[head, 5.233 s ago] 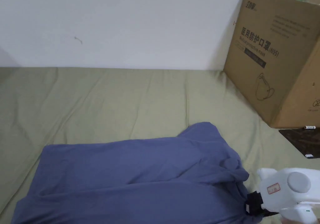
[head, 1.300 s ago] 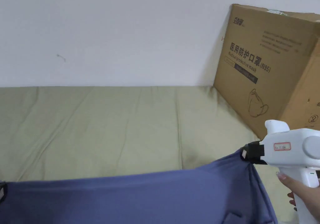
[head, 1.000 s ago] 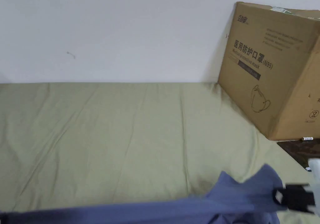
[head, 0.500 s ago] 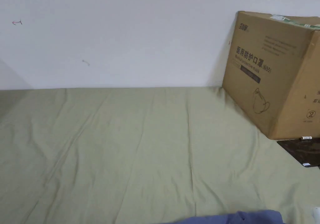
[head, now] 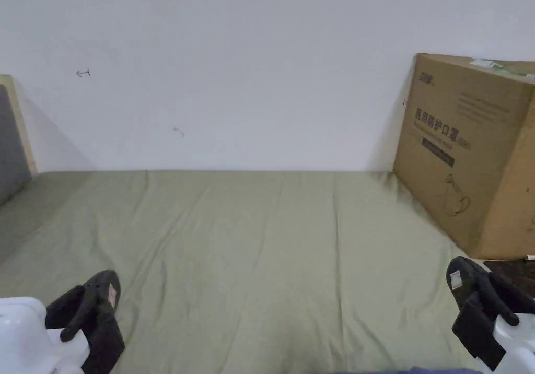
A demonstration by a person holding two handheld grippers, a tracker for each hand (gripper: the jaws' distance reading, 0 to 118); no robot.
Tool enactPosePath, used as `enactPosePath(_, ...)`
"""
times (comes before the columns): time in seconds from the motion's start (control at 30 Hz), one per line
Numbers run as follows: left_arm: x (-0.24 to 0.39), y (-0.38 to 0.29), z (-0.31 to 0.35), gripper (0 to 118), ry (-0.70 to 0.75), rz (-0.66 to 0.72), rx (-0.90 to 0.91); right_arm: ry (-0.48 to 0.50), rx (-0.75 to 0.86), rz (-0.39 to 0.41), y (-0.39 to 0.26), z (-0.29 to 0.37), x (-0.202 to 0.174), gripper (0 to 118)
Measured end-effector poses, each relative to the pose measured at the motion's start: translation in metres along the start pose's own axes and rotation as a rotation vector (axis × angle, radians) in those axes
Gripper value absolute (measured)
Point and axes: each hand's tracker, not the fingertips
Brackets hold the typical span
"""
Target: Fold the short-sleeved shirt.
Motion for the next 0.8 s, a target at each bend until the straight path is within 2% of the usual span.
enactPosePath(0.03,0.003,-0.001,0.003,0,0.036,-0.023,0.004,0.008,-0.007,0.005,0.003,-0.001,0.002,0)
enactPosePath(0.1,-0.002,0.001,0.004,0,-0.058,0.038,-0.024,0.024,-0.018,-0.007,0.011,-0.001,0.006,0)
enactPosePath(0.2,-0.017,0.014,0.004,0,-0.029,0.020,-0.028,0.038,-0.023,-0.038,0.019,0.001,0.016,0)
enactPosePath(0.23,-0.032,0.017,0.003,0,-0.067,0.062,-0.047,0.047,-0.027,-0.051,0.024,0.003,0.018,0)
enactPosePath(0.3,-0.072,0.020,-0.001,0,-0.185,0.206,-0.099,0.106,-0.035,-0.135,0.029,0.007,0.024,0)
enactPosePath(0.37,-0.118,0.017,-0.018,0,-0.364,0.368,-0.261,0.119,-0.033,-0.193,0.031,0.013,0.026,0)
enactPosePath(0.43,-0.163,-0.008,-0.038,0,-0.466,0.619,-0.438,0.120,-0.056,-0.184,0.030,0.014,0.027,0)
enactPosePath(0.5,-0.197,-0.043,-0.055,2,-0.462,0.805,-0.585,0.138,-0.077,-0.176,0.025,0.011,0.023,0)
enactPosePath(0.53,-0.211,-0.060,-0.060,16,-0.427,0.832,-0.646,0.144,-0.088,-0.166,0.023,0.009,0.020,0)
enactPosePath(0.57,-0.225,-0.080,-0.064,50,-0.365,0.834,-0.684,0.145,-0.109,-0.149,0.020,0.006,0.017,0)
enactPosePath(0.6,-0.229,-0.096,-0.066,79,-0.301,0.817,-0.722,0.146,-0.141,-0.133,0.016,0.003,0.013,0)
enactPosePath(0.63,-0.236,-0.113,-0.069,100,-0.263,0.800,-0.759,0.150,-0.163,-0.125,0.015,0.000,0.006,0)
enactPosePath(0.67,-0.244,-0.133,-0.074,110,-0.245,0.812,-0.795,0.151,-0.184,-0.117,0.013,-0.003,0.000,0)
enactPosePath(0.7,-0.253,-0.152,-0.078,110,-0.241,0.848,-0.831,0.148,-0.199,-0.108,0.010,-0.005,-0.005,0)
enactPosePath(0.8,-0.263,-0.194,-0.088,110,-0.306,1.079,-0.891,0.168,-0.233,-0.093,0.011,-0.012,-0.019,0)
